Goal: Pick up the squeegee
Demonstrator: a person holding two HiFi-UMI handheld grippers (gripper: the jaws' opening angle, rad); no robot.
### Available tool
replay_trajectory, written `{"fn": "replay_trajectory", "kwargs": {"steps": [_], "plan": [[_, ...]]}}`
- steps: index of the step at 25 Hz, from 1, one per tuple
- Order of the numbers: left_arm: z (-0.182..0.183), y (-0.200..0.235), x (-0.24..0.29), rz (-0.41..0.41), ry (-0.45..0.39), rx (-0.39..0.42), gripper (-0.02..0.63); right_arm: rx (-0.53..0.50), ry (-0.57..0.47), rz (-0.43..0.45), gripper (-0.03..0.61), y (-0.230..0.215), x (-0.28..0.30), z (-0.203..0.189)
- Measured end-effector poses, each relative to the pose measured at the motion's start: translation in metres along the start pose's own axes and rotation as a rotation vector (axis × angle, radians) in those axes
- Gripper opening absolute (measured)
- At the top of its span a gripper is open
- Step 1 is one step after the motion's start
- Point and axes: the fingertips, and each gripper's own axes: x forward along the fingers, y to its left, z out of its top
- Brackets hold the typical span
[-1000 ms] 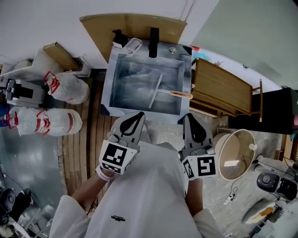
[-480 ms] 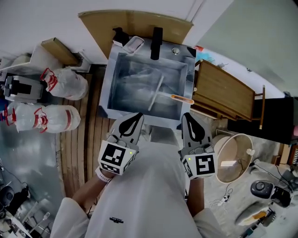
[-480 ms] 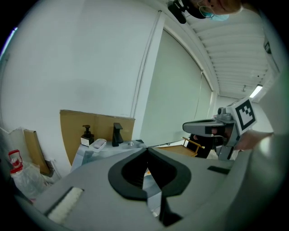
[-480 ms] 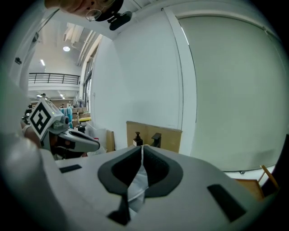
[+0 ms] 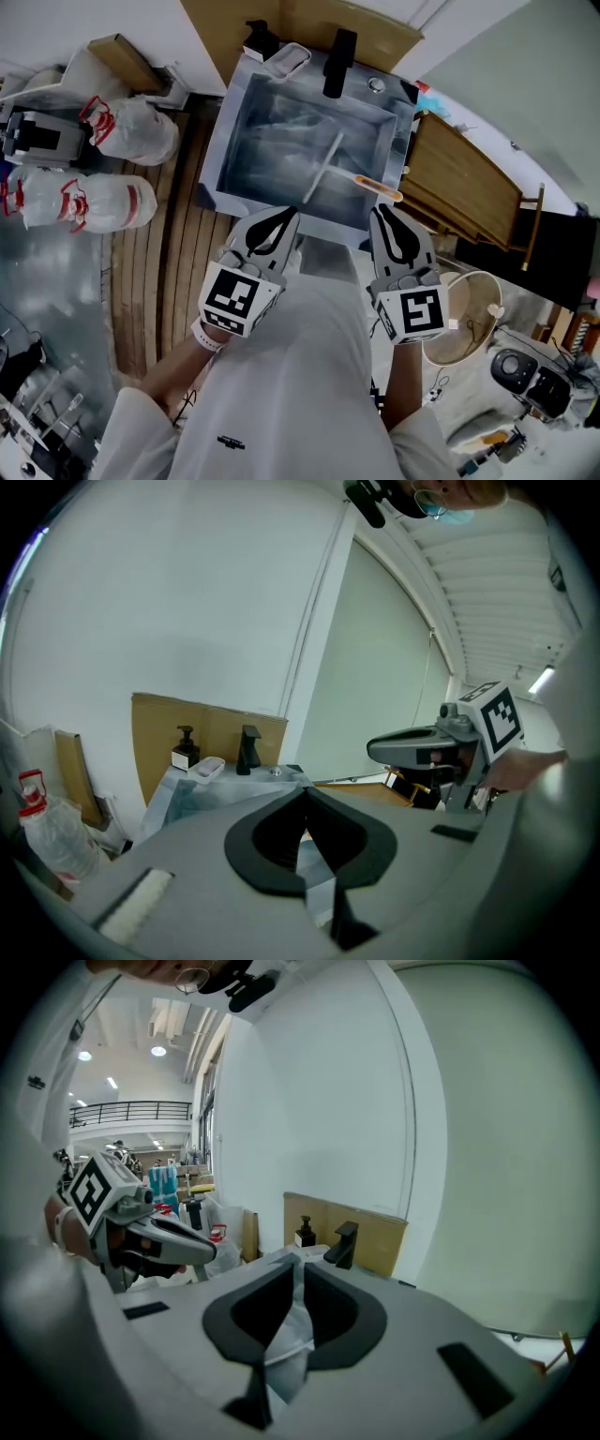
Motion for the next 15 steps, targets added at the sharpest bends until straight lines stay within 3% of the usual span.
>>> {"fn": "replay_trajectory", "kwargs": {"steps": [15], "plan": [[-0.040,0.028,0.023,0.040,0.062,-0.071,0.005,-0.149,0.288,0.207,0.009,-0.005,0.078,-0.066]]}}
